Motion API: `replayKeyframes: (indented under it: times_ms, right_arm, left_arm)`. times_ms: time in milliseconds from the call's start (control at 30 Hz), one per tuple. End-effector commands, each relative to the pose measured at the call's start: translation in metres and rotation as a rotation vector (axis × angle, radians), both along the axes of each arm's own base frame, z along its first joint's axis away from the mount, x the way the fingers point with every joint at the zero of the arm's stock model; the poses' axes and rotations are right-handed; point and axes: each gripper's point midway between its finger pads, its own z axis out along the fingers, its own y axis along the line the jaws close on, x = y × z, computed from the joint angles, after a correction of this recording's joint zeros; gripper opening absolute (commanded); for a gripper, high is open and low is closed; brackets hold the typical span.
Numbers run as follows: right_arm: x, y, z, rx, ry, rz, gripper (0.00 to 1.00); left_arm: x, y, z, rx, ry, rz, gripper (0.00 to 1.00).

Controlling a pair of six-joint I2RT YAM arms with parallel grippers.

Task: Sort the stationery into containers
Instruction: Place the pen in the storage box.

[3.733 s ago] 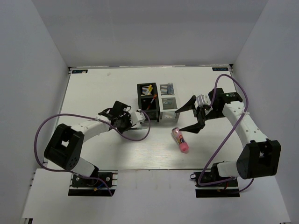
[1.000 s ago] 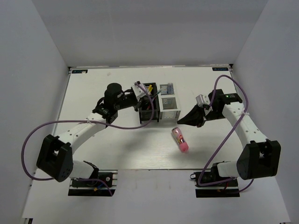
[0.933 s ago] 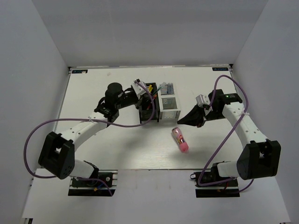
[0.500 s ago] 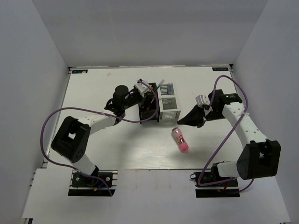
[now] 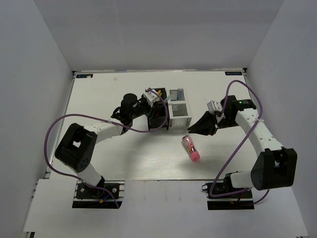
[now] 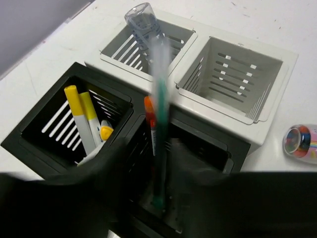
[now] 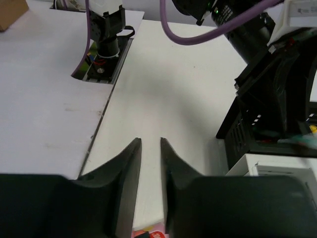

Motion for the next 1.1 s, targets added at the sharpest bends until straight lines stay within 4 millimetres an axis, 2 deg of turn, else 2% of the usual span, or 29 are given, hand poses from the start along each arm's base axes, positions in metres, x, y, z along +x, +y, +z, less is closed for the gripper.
replayKeyframes:
  times_ms: [0, 33, 67, 133, 200, 300, 333, 367, 467, 533, 600, 633, 700, 733, 767, 800, 833, 867, 900, 1000, 1033, 1067]
  right_arm:
    - [-0.002, -0.001, 0.004, 0.012, 0.01, -0.008, 0.31]
    - [-0.003, -0.001, 0.002, 0.009, 0.008, -0.005, 0.41]
    - [-0.004, -0.001, 0.003, 0.003, -0.002, -0.003, 0.64]
    - [-0.004, -0.002, 0.002, -0.003, 0.006, -0.004, 0.9]
    - [-0.002, -0.003, 0.002, 0.002, 0.018, -0.016, 0.9]
    - [0.004, -0.003, 0.0, -0.006, 0.071, -0.022, 0.9]
    - [0.008, -0.003, -0.001, -0.021, 0.136, -0.024, 0.9]
    - [0.013, -0.003, 0.002, -0.029, 0.148, -0.025, 0.9]
    - [0.027, -0.006, -0.008, -0.084, 0.198, -0.039, 0.9]
    - [0.034, -0.007, -0.015, -0.128, 0.293, -0.057, 0.9]
    - [0.039, -0.009, -0.027, -0.176, 0.295, -0.076, 0.9]
    - [0.058, -0.011, -0.037, -0.254, 0.297, -0.148, 0.9]
    - [0.051, -0.017, -0.049, -0.297, 0.333, -0.241, 0.9]
    - [0.094, -0.025, -0.038, -0.319, 0.098, -0.421, 0.9]
    - [0.092, -0.028, -0.057, -0.342, 0.096, -0.475, 0.9]
    - [0.098, -0.032, -0.056, -0.338, 0.089, -0.55, 0.9]
    - [0.115, -0.047, -0.05, -0.319, -0.015, -0.719, 0.9]
    - [0.117, -0.05, -0.048, -0.313, -0.029, -0.747, 0.9]
    - [0.117, -0.055, -0.047, -0.321, -0.033, -0.774, 0.9]
    - [0.101, -0.05, -0.051, -0.305, 0.077, -0.752, 0.9]
    - [0.098, -0.048, -0.055, -0.317, 0.107, -0.73, 0.9]
    - [0.096, -0.045, -0.058, -0.326, 0.142, -0.71, 0.84]
  left_arm:
    - [-0.003, 0.001, 0.015, -0.02, -0.026, 0.008, 0.57]
    - [-0.003, 0.001, 0.015, -0.02, -0.026, 0.009, 0.7]
    - [-0.003, 0.001, 0.009, -0.014, -0.015, 0.009, 1.0]
    - [0.001, -0.001, 0.017, -0.019, -0.025, 0.009, 1.0]
    - [0.001, -0.001, 0.019, -0.031, -0.023, 0.011, 1.0]
    - [0.0, -0.001, 0.044, -0.065, -0.079, 0.01, 1.0]
    - [-0.005, -0.001, 0.049, -0.072, -0.088, -0.003, 1.0]
    - [-0.011, -0.001, 0.072, -0.109, -0.13, -0.021, 1.0]
    - [-0.026, -0.001, 0.108, -0.152, -0.178, -0.064, 1.0]
    - [-0.04, 0.004, 0.131, -0.184, -0.145, -0.069, 1.0]
    - [-0.049, 0.007, 0.149, -0.221, -0.094, -0.064, 1.0]
    - [-0.062, 0.011, 0.149, -0.21, -0.042, -0.072, 1.0]
    - [-0.076, 0.017, 0.151, -0.218, 0.016, -0.065, 1.0]
    - [-0.083, 0.021, 0.14, -0.202, 0.067, -0.059, 1.0]
    - [-0.095, 0.028, 0.141, -0.207, 0.073, -0.058, 1.0]
    - [-0.102, 0.032, 0.139, -0.204, 0.08, -0.057, 1.0]
    - [-0.105, 0.04, 0.135, -0.205, 0.101, -0.029, 1.0]
    - [-0.113, 0.044, 0.125, -0.202, 0.125, -0.025, 1.0]
    - [-0.123, 0.051, 0.136, -0.221, 0.088, -0.021, 1.0]
    - [-0.133, 0.072, 0.131, -0.251, 0.104, 0.077, 1.0]
    - [-0.134, 0.09, 0.145, -0.298, 0.063, 0.168, 1.0]
    - [-0.135, 0.098, 0.138, -0.313, 0.069, 0.212, 1.0]
